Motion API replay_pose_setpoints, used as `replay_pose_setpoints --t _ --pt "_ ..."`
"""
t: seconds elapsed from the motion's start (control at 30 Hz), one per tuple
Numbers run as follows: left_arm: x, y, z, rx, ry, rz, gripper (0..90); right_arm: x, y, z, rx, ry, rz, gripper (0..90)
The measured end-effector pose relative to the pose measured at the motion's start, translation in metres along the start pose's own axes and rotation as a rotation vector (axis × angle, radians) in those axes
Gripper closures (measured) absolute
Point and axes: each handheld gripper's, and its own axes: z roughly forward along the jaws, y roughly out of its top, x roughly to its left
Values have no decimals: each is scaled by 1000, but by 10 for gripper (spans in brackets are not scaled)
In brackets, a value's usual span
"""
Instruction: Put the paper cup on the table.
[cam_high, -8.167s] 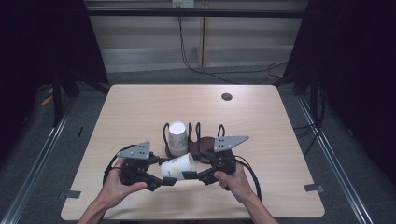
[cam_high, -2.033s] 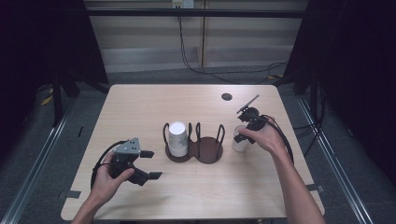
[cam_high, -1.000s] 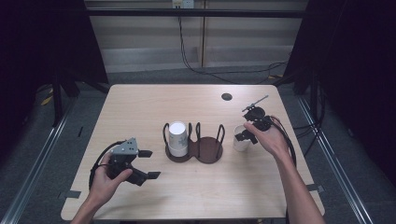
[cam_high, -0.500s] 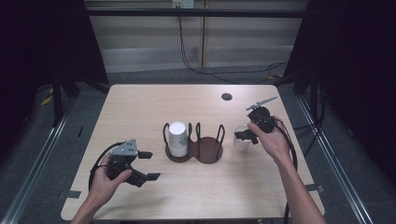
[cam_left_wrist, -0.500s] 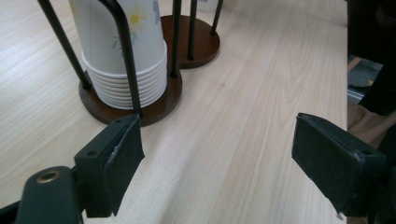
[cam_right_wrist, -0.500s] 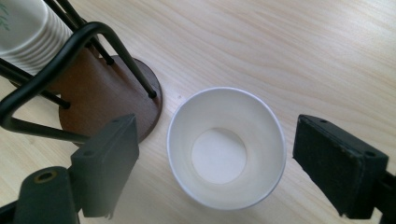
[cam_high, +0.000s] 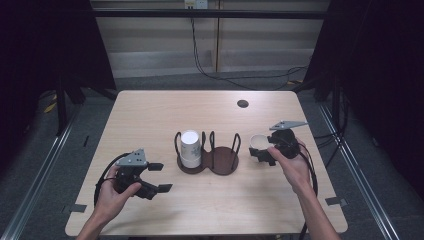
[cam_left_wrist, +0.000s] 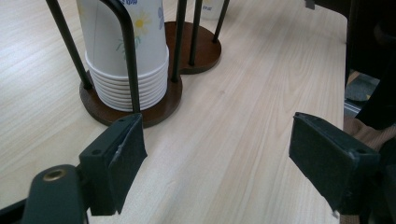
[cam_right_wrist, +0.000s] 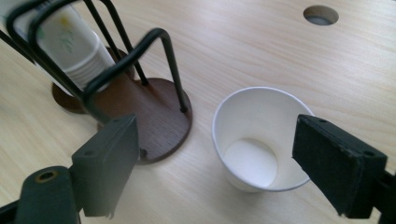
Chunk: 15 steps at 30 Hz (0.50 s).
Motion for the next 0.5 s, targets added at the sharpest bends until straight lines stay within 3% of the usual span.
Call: replay_pose_setpoints --t 0.1,0.27,0.4,0.5 --pt "-1 -3 -1 -2 -6 -22 185 6 -6 -5 -38 13 10 142" --pt "-5 -8 1 3 0 -30 185 19 -17 -12 -92 28 -18 141" --pt "-7 -10 2 -21 3 -47 184 34 -25 -16 -136 54 -15 141" --pt "-8 -11 2 -40 29 -58 184 42 -31 -18 -162 82 6 141"
